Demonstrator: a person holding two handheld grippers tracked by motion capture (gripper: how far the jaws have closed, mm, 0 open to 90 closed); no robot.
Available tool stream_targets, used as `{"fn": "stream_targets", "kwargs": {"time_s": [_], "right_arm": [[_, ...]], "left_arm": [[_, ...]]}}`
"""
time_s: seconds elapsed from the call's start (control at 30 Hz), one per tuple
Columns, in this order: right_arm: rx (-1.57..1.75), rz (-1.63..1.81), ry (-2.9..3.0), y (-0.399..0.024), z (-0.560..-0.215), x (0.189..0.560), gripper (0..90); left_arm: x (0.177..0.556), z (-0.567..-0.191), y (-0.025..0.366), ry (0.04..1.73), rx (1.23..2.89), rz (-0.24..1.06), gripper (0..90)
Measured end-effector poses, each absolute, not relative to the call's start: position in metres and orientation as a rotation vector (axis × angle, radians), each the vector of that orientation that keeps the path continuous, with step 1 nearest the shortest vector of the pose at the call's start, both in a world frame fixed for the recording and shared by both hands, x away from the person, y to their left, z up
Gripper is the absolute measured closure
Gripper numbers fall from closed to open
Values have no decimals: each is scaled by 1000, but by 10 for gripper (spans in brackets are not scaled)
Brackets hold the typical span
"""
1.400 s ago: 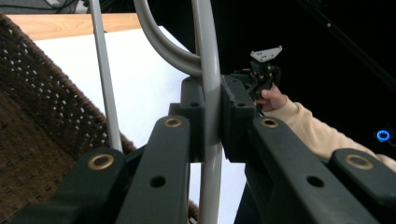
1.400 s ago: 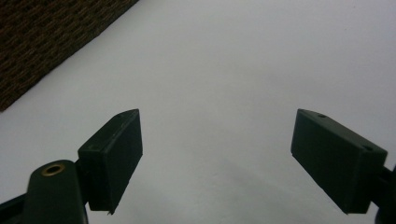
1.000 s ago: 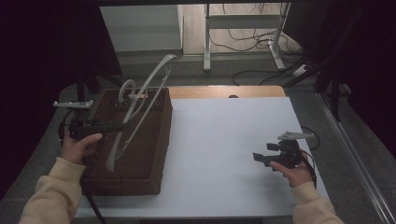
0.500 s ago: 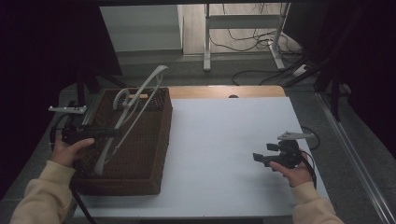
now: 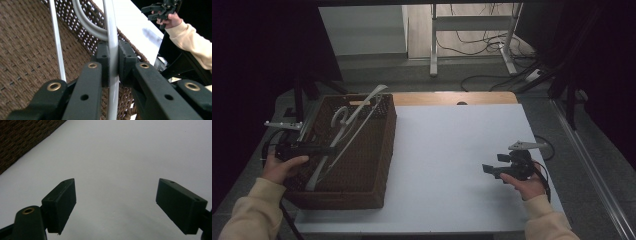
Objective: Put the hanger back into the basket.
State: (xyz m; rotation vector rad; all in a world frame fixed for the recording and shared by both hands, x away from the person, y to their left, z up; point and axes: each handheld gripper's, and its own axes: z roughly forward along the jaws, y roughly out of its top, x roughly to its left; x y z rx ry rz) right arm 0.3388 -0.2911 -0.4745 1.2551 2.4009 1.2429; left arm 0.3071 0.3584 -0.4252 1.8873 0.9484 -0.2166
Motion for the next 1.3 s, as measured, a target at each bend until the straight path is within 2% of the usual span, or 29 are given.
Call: {"fn": "stream_targets", "kwargs": {"time_s": [0.27,0.37,0.43,0.53,0.57,0.67,0.8,1.0,1.3], "right_arm": [[1259,1238,2404,-291,-475,339,162],[1258,1238,2404,-291,-475,339,162],[1258,1238,2405,-291,-475,339,162],[1257,1236,2407,-291,-475,339,162],[1256,1235,2408,-290,-476,340,161],[1257,1234,2411,-290,-476,340,161],[1256,1234,2412,-290,-476,340,161],[1256,1237,2413,-290,-476,339,160],[1258,1255,2405,-291,-476,341,160]], "left_arm": [[307,-434,356,979,1944,-223,810],[307,-440,355,1023,1973,-168,791],[307,-441,353,1038,1992,-143,588],[306,-442,347,1084,2048,-55,402],[306,-442,347,1088,2052,-40,360],[304,-440,344,1114,2048,29,329],[298,-426,349,1130,1965,138,230],[293,-412,342,1096,1965,182,179],[292,-407,319,1080,1975,224,175]]}}
